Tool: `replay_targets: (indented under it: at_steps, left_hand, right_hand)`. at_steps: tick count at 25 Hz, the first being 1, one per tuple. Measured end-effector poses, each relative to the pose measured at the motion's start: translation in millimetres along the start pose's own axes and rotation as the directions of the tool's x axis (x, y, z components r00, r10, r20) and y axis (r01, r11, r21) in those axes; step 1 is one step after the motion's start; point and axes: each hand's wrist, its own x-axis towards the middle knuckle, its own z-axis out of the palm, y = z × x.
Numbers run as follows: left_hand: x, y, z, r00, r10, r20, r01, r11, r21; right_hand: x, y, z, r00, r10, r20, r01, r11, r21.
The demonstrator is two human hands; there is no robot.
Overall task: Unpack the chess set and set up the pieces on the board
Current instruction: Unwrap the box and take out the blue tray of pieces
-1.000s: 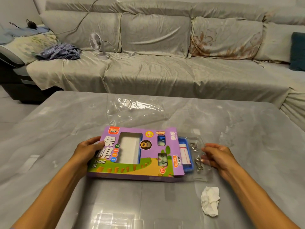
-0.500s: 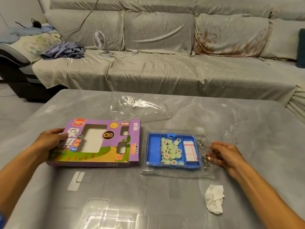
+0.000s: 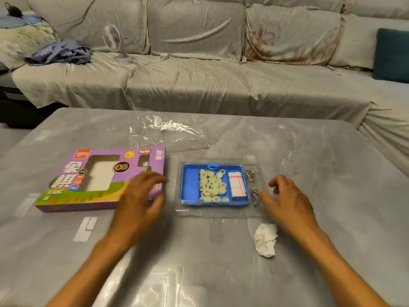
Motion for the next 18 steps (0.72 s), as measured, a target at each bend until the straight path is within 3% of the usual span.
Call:
replay_targets:
  at_steps: [2,6,10,13,18]
  left_hand:
    - [-21,15,36,0.987,0.073,0.143,-0.082,0.995,0.055]
    - [-35,21,74,0.977,0.062,0.205,-0.107,0.971,0.216]
    - [-30,14,84,0.976,0.061,0.208,-0.115,0.960,0.256]
    - [-27,15,87,0.981,0.065,0.183,-0.114,0.956,0.271]
    - [-12,19,89,0.980,0.078,0.181,-0.137,0.930,0.341]
  right_hand:
    - [-37,-3,-7,0.989,-0.041,0.143,0.055,0.994,-0.099]
    - [-76,6,10,0.947,-0.134,0.292,0.186,0.970,-0.157]
    - [-38,47,15,0.992,-0.116,0.038,0.121,0.982,-0.148]
    - [5,81,10,0.988,0.023,-0.153,-0.038,0.995,-0.095]
    - [55,88,10,0.986,0.038,-0.163,-0.061,0.988,-0.141]
